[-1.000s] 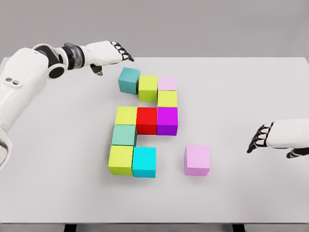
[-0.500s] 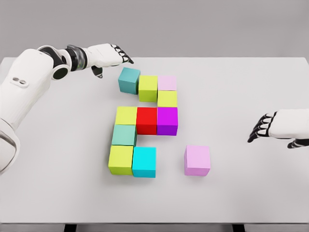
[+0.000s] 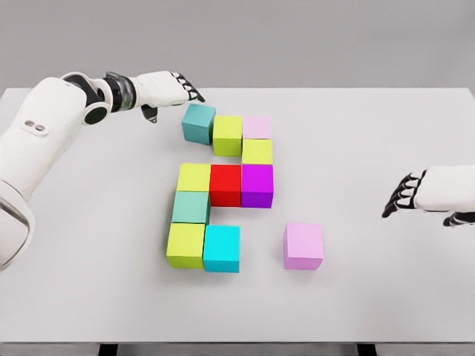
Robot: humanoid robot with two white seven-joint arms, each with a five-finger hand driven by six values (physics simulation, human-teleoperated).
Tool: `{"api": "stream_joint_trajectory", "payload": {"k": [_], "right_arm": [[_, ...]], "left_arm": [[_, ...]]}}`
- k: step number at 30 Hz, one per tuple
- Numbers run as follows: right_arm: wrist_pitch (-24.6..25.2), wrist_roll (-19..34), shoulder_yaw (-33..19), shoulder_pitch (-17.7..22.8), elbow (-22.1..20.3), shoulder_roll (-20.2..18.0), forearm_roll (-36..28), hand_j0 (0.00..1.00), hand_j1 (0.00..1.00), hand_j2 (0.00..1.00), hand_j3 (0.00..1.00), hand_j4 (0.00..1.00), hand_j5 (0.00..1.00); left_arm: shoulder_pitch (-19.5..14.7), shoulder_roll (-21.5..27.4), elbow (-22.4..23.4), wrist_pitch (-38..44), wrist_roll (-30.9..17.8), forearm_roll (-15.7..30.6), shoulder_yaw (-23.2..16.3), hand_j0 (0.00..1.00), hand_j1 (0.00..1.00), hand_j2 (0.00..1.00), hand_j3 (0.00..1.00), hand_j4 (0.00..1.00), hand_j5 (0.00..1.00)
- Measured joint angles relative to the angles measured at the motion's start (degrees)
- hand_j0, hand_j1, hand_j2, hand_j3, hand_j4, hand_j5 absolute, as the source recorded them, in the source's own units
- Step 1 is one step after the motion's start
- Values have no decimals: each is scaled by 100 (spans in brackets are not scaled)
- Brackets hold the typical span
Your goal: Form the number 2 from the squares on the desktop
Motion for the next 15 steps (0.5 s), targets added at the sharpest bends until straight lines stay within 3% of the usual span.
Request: {"api": "stream_joint_trajectory", "payload": {"k": [7, 15], "right_arm": [[16, -3, 1204, -1436, -3, -280, -39, 87, 87, 87, 87, 87, 87], [20, -17, 2902, -2822, -7, -246, -50, 86, 86, 86, 86, 86, 86]], "left_arm": [[35, 11, -65, 0, 0, 29, 6, 100, 100, 100, 100, 100, 100], [44, 69, -82, 0, 8, 44, 8, 100, 100, 100, 100, 100, 100]]}}
